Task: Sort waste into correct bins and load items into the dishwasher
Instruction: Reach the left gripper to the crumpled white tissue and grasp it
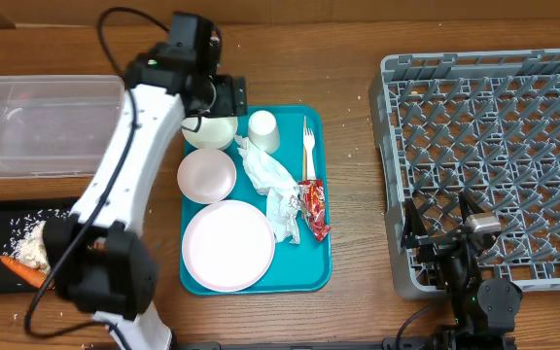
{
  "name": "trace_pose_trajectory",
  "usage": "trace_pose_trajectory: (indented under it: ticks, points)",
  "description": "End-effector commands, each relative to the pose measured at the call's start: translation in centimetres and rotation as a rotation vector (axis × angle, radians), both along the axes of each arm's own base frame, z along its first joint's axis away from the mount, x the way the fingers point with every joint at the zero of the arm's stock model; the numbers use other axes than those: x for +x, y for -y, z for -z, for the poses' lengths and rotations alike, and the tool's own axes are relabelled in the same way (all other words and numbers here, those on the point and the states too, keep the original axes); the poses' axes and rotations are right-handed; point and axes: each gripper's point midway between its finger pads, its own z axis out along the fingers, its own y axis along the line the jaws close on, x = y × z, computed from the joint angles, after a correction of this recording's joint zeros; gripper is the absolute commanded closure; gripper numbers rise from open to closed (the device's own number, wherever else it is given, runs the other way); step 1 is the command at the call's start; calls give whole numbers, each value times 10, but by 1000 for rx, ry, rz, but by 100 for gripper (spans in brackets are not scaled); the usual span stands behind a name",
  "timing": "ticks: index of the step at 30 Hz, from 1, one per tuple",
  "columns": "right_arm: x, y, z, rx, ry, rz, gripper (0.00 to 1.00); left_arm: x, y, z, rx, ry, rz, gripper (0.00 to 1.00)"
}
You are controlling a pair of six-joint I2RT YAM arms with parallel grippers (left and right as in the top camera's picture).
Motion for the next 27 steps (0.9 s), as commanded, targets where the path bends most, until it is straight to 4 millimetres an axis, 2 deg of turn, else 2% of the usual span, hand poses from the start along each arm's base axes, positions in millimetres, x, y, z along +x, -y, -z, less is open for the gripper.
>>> trace_pose_trajectory:
  ticks: [1,3,5,7,9,12,15,16,19,22,27]
  points:
    - [0,1,2,3,2,3,0,-19,21,-35,-189,-12,32,12]
    - [0,1,2,2,2,3,0,-40,41,-27,-236,-106,81,12]
    - [0,1,2,3,2,4,0,-56,52,-17,-216,-171,105,12]
    - [0,1,2,3,2,3,0,-77,72,-2,-195,-245,152,12]
    - [0,1,2,3,2,4,0,-90,84,10,-181,-285,152,12]
    - [0,1,2,2,2,3,0,-109,89,33,-100,-347,66,12]
    - [0,1,2,3,2,4,0,-116,79,49,-13,-368,-44,13]
    - [0,1,2,3,2,3,0,-118,69,57,32,-372,-113,14]
    - [0,1,2,3,2,4,0,-112,53,70,71,-349,-183,20]
    - [0,1,2,3,2,3,0,-113,55,80,-1,-389,-202,25]
    - [0,1,2,2,2,3,0,-112,73,93,-82,-384,-175,25]
